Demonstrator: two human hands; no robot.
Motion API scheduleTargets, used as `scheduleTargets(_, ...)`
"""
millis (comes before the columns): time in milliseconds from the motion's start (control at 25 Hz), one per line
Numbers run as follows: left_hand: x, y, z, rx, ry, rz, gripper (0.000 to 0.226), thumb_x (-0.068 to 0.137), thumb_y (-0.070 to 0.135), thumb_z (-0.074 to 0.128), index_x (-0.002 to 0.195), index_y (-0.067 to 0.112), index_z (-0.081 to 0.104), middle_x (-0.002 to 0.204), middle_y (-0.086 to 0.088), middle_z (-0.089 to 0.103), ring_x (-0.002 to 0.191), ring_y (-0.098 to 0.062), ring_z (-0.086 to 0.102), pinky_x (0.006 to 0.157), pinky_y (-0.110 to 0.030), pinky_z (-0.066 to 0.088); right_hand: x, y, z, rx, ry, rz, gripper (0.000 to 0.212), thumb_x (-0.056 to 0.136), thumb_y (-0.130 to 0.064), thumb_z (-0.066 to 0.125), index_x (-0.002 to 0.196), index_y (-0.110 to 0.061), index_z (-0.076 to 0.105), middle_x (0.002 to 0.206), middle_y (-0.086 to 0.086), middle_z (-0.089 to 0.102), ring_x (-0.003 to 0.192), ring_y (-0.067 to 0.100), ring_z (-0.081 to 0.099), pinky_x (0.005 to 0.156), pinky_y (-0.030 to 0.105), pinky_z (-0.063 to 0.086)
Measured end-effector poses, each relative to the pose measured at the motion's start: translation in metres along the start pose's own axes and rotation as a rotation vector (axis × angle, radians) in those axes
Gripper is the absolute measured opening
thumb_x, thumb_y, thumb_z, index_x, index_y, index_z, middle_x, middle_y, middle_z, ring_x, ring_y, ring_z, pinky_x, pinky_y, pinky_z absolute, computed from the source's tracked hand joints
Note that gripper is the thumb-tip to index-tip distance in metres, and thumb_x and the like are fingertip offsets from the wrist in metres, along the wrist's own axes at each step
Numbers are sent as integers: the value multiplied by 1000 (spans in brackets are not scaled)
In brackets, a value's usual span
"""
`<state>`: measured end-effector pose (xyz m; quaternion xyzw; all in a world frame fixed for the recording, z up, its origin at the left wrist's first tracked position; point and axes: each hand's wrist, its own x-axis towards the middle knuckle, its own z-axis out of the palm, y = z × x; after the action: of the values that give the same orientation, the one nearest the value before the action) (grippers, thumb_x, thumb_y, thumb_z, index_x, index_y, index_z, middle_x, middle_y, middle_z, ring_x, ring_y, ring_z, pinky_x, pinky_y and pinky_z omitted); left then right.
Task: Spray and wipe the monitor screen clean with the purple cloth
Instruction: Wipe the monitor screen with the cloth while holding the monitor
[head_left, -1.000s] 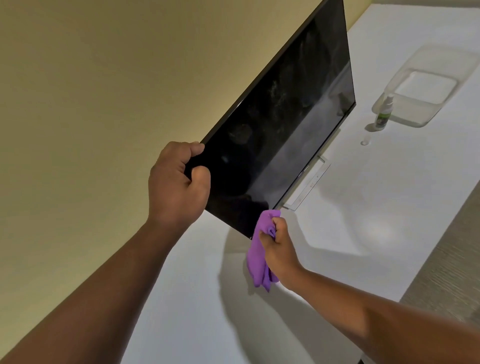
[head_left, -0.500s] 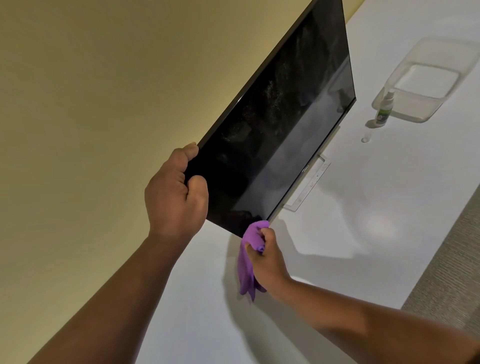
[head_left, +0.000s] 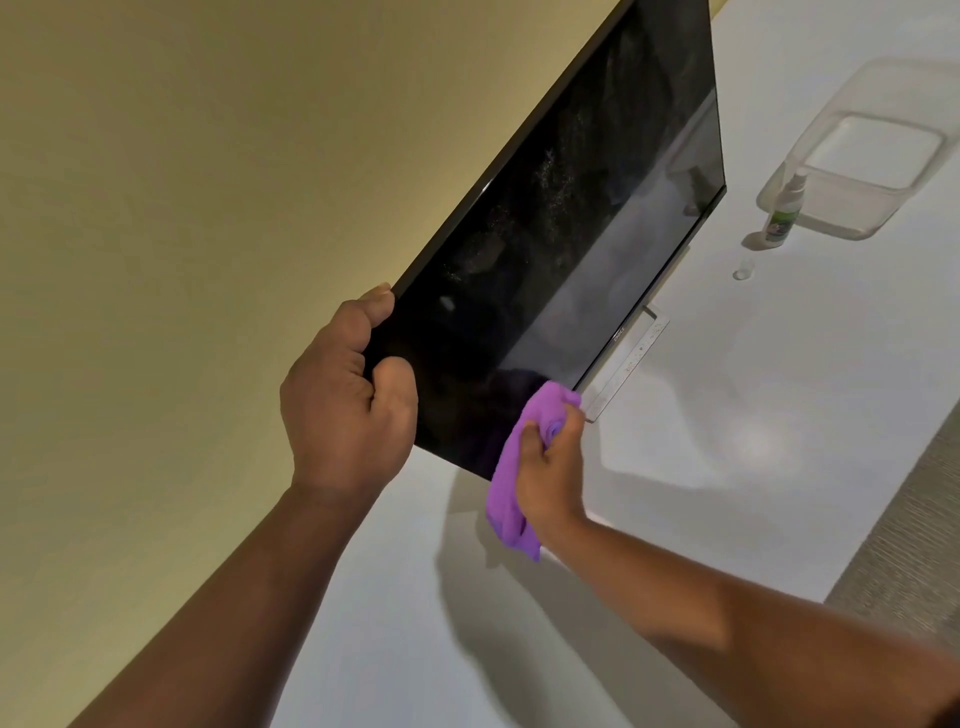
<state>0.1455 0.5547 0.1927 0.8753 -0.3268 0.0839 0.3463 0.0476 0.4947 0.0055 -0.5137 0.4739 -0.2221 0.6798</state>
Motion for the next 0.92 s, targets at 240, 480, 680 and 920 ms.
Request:
scheduleTargets(240, -1, -3, 2, -4, 4, 21, 53, 78, 11, 45, 126, 16, 67, 133, 12, 66, 128, -2, 57, 107, -30, 49, -21, 24, -2, -70, -275, 184, 34, 109, -23, 42, 140, -27, 29, 89, -1, 55, 77, 6, 58, 61, 16, 45)
scheduleTargets(480, -2, -2, 1, -10, 4, 11, 54, 78, 10, 46, 127, 16, 68, 134, 12, 66, 128, -2, 57, 107, -30, 48, 41, -21, -18, 33, 68, 172, 22, 106, -20, 45, 126, -25, 37, 102, -4, 52, 89, 15, 56, 65, 25, 45)
scheduleTargets(680, -3, -1, 3, -4, 17, 11, 54, 78, 12, 46, 127, 18, 67, 134, 13, 66, 127, -3, 59, 106, -32, 50, -19, 13, 0, -95, -157, 203, 49, 109, -25, 42, 154, -24, 22, 105, -1, 58, 89, 16, 61, 73, 19, 47)
scheduleTargets(920, -4, 0, 5, 30, 22, 17, 56, 77, 16, 46, 129, 19, 66, 135, 13, 65, 125, -5, 59, 104, -35, 51, 6, 10, -19, 39, -209, 316, 28, 106, -17, 47, 130, -29, 37, 110, 5, 57, 91, 13, 59, 73, 30, 51)
